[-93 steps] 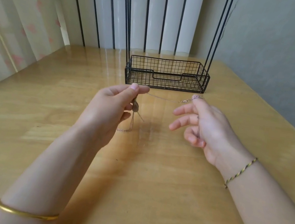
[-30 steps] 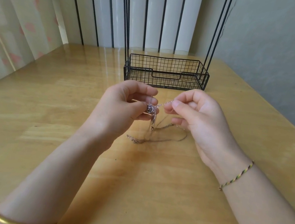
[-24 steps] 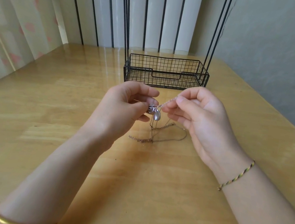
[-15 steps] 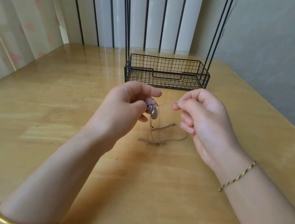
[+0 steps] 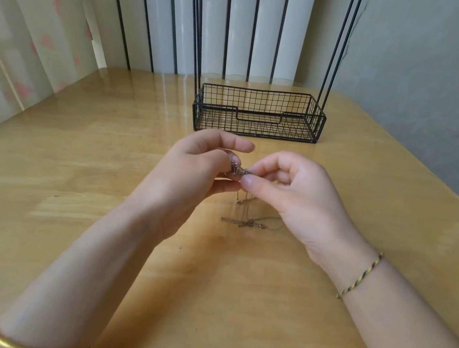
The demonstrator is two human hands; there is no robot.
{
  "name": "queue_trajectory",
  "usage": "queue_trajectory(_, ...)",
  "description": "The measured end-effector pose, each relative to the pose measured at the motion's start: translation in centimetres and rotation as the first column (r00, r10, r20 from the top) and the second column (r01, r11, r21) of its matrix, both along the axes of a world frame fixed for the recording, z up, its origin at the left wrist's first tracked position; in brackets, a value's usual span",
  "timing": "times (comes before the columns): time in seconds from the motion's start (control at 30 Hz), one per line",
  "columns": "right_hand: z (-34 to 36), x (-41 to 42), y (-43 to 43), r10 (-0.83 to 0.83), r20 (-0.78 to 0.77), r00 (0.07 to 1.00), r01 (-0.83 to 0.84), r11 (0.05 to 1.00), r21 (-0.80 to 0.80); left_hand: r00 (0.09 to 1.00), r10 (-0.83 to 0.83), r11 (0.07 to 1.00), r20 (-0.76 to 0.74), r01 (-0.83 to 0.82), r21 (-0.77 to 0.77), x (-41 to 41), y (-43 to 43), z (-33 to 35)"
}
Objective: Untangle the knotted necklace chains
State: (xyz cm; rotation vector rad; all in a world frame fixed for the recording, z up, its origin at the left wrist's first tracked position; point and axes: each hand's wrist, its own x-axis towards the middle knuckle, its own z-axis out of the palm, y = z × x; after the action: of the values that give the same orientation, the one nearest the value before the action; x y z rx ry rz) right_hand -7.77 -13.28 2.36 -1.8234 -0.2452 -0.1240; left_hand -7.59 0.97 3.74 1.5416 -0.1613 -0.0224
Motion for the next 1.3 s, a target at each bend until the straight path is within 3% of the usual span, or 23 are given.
queue_trajectory(0.17, 0.28, -0.04, -0.24, 0.013, -0.083, 0.996, -0.011, 0.999, 0.034, 0.999, 0.009, 1.0, -0.04, -0.01, -0.019, -0.04, 0.14, 0.13)
queue_trajectory(0.47, 0.36, 0.4, -0.58, 0.124, -0.25, 0.96, -0.025, 0.93, 0.367, 0.995, -0.079, 0.997, -0.064, 0.078, -0.026, -0.01, 0.34, -0.11)
queue_trajectory(0.63, 0.37, 0.48, -0.75, 0.138, -0.279, 0.95, -0.004, 0.901, 0.434, 0.994, -0.087, 0.994, -0.071, 0.09, 0.053, -0.09, 0.3, -0.21)
queue_trajectory(1.1, 0.47, 0.27, -0.76, 0.048, -0.138, 0.989, -0.006, 0.957, 0.289, 0.998, 0.045, 0.984, -0.054, -0.035, 0.176, 0.32, 0.15, -0.67)
queue_trajectory(1.3, 0.02, 0.11, -0.53, 0.028, 0.006, 1.0, -0.028, 0.997, 0.076, 0.998, 0.056, 0.976, -0.034, -0.048, 0.215, 0.42, 0.23, -0.78)
